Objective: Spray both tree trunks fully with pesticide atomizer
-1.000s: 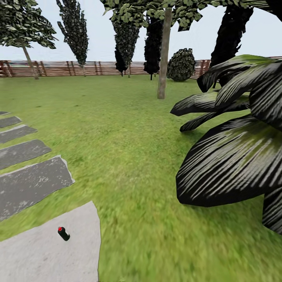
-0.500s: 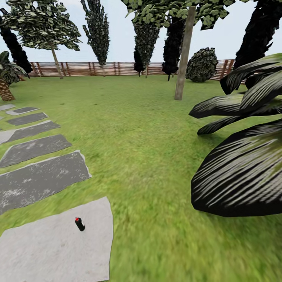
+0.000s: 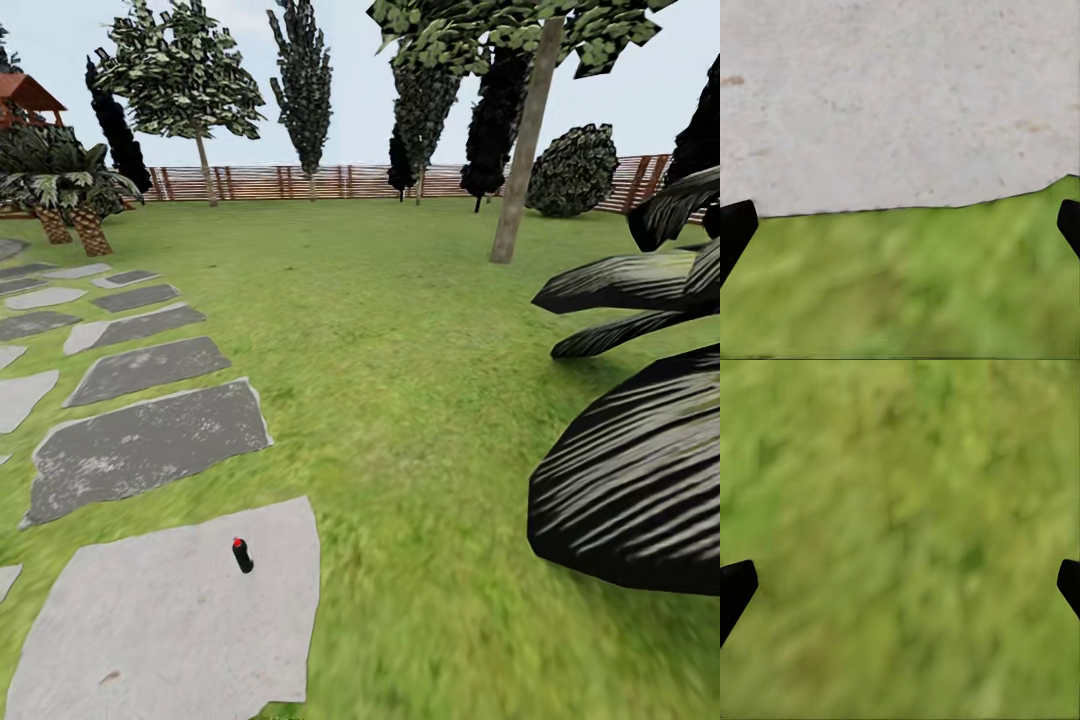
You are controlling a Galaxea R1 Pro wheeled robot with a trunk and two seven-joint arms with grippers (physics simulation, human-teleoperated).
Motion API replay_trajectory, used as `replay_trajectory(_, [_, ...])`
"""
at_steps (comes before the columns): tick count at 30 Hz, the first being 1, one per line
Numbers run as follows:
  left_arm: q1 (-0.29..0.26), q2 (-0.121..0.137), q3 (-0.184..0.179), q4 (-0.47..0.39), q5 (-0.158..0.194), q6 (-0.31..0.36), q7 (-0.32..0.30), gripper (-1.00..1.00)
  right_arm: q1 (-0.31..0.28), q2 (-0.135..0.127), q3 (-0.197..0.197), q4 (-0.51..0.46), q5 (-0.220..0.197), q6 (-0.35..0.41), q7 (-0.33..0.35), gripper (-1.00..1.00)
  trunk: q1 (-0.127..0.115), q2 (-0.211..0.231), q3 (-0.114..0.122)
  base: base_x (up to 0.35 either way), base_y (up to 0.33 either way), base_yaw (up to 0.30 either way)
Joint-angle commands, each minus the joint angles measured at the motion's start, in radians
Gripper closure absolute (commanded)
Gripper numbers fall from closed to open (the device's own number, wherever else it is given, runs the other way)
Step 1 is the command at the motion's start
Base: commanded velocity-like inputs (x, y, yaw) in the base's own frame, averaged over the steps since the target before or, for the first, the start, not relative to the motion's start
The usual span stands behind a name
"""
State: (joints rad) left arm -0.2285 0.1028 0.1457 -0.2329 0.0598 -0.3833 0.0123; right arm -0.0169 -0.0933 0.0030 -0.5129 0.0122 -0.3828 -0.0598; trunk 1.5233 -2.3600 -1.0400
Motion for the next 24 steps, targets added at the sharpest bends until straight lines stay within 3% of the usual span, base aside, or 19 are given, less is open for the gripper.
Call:
replay_trajectory(1, [0.000,0.000,0.000,0.000,0.000,0.000,0.000,-1.00,0.000,0.001,0.000,0.000,0.000,0.000,0.000,-1.00,0.000,0.000,0.000,0.000,0.000,0.276])
replay_trajectory(15, [0.000,0.001,0.001,0.000,0.000,0.001,0.000,-1.00,0.000,0.007,0.000,-0.001,0.000,0.001,0.000,-1.00,0.000,0.000,-0.006,0.016,0.000,0.270])
replay_trajectory(24, [0.000,0.002,0.002,0.000,0.000,0.001,0.000,-1.00,0.000,0.007,0.000,-0.003,-0.001,-0.001,0.002,-1.00,0.000,0.000,-0.007,0.100,-0.001,0.046])
